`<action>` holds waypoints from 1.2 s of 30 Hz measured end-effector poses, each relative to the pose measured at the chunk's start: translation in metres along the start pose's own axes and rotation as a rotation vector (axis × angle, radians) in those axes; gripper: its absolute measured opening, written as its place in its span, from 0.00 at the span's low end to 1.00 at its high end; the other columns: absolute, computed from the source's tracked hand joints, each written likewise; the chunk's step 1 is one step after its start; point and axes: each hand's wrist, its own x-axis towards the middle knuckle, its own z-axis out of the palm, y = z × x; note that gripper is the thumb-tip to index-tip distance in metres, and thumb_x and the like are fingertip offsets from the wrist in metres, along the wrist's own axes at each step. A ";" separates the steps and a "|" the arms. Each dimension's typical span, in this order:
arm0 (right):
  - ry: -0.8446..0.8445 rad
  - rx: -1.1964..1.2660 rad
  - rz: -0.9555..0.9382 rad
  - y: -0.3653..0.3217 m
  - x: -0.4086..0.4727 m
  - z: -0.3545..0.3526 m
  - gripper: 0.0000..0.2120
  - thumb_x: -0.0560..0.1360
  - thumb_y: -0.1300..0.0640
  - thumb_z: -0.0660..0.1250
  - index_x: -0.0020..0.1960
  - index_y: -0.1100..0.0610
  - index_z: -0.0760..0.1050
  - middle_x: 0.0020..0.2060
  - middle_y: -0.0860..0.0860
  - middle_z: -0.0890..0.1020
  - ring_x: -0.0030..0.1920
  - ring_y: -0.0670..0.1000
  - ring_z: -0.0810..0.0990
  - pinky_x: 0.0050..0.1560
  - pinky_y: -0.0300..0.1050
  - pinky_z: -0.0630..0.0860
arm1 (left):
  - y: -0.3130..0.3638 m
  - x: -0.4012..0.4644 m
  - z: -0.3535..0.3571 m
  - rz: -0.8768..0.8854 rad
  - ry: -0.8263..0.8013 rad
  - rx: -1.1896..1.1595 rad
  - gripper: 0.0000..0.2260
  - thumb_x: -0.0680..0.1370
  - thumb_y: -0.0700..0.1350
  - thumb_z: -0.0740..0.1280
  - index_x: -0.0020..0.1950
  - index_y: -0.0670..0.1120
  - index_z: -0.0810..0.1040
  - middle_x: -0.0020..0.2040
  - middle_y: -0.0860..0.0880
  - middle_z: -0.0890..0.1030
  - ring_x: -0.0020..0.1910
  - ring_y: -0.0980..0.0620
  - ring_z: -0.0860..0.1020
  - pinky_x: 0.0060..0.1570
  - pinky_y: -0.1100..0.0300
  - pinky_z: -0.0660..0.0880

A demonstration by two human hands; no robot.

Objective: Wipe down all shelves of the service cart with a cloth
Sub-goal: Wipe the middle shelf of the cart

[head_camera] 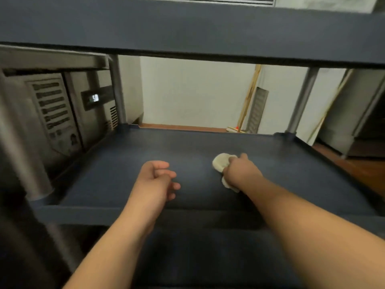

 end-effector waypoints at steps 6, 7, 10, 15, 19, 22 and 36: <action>0.157 -0.006 0.209 0.180 -0.005 -0.041 0.19 0.78 0.55 0.60 0.69 0.56 0.72 0.66 0.60 0.71 0.63 0.64 0.74 0.58 0.56 0.74 | -0.014 -0.004 0.111 -0.027 -0.148 0.033 0.11 0.78 0.32 0.57 0.52 0.47 0.70 0.49 0.43 0.77 0.34 0.50 0.77 0.34 0.56 0.72; 0.163 -0.023 0.250 0.205 -0.007 -0.047 0.19 0.78 0.55 0.60 0.68 0.56 0.72 0.65 0.61 0.72 0.63 0.64 0.74 0.58 0.56 0.74 | -0.014 -0.003 0.125 -0.033 -0.178 0.034 0.10 0.78 0.32 0.58 0.51 0.47 0.70 0.49 0.42 0.76 0.34 0.50 0.77 0.34 0.56 0.72; 0.178 0.011 0.327 0.253 -0.009 -0.056 0.19 0.78 0.57 0.61 0.68 0.58 0.73 0.66 0.62 0.72 0.64 0.64 0.73 0.59 0.55 0.73 | -0.014 0.005 0.161 0.000 -0.248 0.030 0.11 0.77 0.32 0.58 0.52 0.47 0.70 0.49 0.43 0.76 0.34 0.50 0.77 0.33 0.57 0.72; 0.156 0.135 0.331 0.269 0.017 -0.065 0.25 0.78 0.57 0.61 0.75 0.55 0.66 0.70 0.60 0.70 0.67 0.61 0.71 0.62 0.53 0.71 | -0.017 0.030 0.194 0.023 -0.247 0.027 0.13 0.78 0.30 0.55 0.59 0.42 0.69 0.46 0.45 0.76 0.33 0.50 0.77 0.32 0.57 0.72; 0.265 0.222 0.307 0.260 0.035 -0.073 0.24 0.79 0.54 0.60 0.76 0.50 0.65 0.73 0.59 0.65 0.70 0.62 0.68 0.66 0.56 0.69 | -0.016 0.054 0.201 0.012 -0.266 0.062 0.13 0.78 0.31 0.55 0.60 0.42 0.69 0.47 0.44 0.77 0.34 0.49 0.76 0.33 0.56 0.72; 0.297 0.133 0.324 0.253 0.039 -0.062 0.21 0.78 0.54 0.61 0.71 0.55 0.70 0.68 0.59 0.70 0.66 0.63 0.72 0.61 0.57 0.72 | -0.016 0.070 0.197 0.028 -0.273 0.089 0.13 0.78 0.32 0.56 0.60 0.43 0.69 0.48 0.44 0.77 0.35 0.48 0.77 0.33 0.56 0.73; -0.016 -0.032 0.164 0.144 0.070 -0.053 0.07 0.66 0.59 0.60 0.43 0.58 0.72 0.47 0.61 0.80 0.39 0.58 0.79 0.42 0.49 0.79 | -0.025 0.108 0.089 0.056 -0.166 -0.006 0.11 0.79 0.32 0.58 0.59 0.43 0.71 0.48 0.43 0.79 0.35 0.48 0.78 0.33 0.56 0.72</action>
